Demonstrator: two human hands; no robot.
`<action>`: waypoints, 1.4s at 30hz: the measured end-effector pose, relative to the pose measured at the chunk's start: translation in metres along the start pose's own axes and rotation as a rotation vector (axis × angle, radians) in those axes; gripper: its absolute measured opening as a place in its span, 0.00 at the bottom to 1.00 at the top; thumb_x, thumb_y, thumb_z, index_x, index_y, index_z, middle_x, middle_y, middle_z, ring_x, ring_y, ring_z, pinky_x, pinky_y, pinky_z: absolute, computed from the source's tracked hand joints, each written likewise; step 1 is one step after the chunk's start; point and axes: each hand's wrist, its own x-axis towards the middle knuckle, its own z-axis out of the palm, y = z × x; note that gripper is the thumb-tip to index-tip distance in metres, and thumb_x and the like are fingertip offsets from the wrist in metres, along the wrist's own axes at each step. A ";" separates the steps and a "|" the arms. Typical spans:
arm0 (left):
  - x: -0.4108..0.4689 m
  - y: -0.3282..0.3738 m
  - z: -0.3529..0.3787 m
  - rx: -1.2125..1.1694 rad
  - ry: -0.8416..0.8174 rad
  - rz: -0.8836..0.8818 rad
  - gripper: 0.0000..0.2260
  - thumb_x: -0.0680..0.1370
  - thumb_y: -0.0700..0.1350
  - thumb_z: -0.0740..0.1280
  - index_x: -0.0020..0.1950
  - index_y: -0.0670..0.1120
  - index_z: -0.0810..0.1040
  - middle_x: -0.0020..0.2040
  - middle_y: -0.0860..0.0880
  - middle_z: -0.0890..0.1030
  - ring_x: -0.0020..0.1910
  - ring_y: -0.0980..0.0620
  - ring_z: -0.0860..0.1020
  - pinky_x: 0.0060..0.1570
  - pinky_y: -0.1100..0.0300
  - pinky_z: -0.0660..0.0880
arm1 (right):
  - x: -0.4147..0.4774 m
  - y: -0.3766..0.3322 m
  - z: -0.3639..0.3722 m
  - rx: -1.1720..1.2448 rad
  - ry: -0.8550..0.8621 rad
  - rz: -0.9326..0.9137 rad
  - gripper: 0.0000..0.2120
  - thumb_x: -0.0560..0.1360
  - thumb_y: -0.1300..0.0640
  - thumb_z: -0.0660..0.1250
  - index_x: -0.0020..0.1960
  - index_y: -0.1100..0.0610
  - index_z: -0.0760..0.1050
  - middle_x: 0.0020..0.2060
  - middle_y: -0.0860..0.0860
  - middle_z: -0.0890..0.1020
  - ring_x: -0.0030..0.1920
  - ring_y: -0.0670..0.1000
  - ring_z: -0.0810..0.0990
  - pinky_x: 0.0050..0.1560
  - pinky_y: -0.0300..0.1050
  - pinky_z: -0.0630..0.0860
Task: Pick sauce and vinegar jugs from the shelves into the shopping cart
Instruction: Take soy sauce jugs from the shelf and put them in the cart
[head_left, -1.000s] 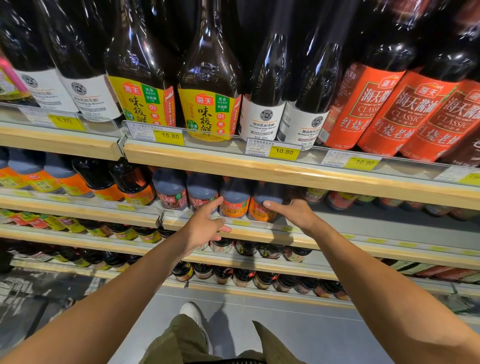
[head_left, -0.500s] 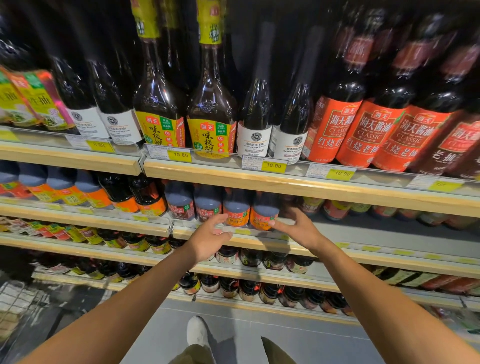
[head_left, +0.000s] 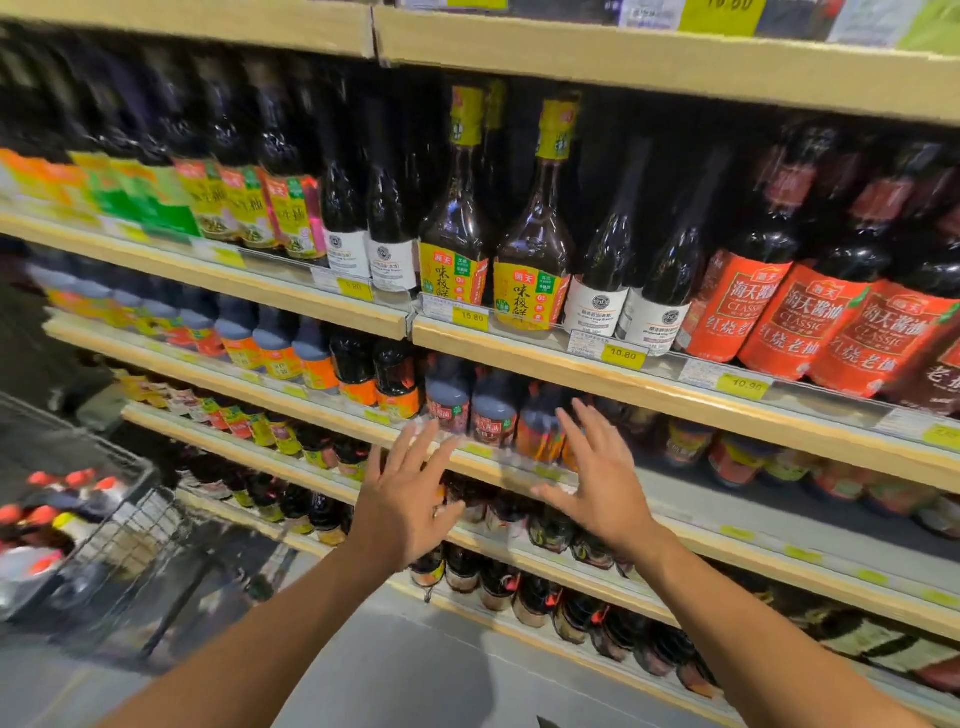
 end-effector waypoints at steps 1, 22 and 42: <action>-0.009 -0.011 -0.004 0.049 0.029 0.003 0.38 0.76 0.69 0.62 0.82 0.56 0.58 0.82 0.48 0.59 0.81 0.43 0.56 0.73 0.33 0.60 | 0.004 -0.014 0.001 -0.027 0.011 -0.052 0.49 0.72 0.31 0.69 0.83 0.50 0.52 0.82 0.52 0.51 0.81 0.57 0.52 0.79 0.61 0.54; -0.298 -0.350 -0.090 0.176 0.019 -0.590 0.39 0.71 0.69 0.63 0.80 0.56 0.61 0.82 0.46 0.59 0.80 0.40 0.59 0.71 0.26 0.57 | 0.079 -0.451 0.131 -0.051 -0.012 -0.466 0.44 0.70 0.38 0.76 0.79 0.53 0.64 0.79 0.58 0.62 0.77 0.62 0.64 0.74 0.65 0.63; -0.332 -0.625 -0.101 0.166 0.025 -0.826 0.37 0.77 0.70 0.56 0.82 0.58 0.50 0.83 0.50 0.51 0.82 0.45 0.48 0.76 0.31 0.48 | 0.226 -0.717 0.289 0.053 -0.246 -0.676 0.43 0.73 0.36 0.71 0.81 0.50 0.60 0.80 0.53 0.59 0.79 0.57 0.60 0.76 0.61 0.61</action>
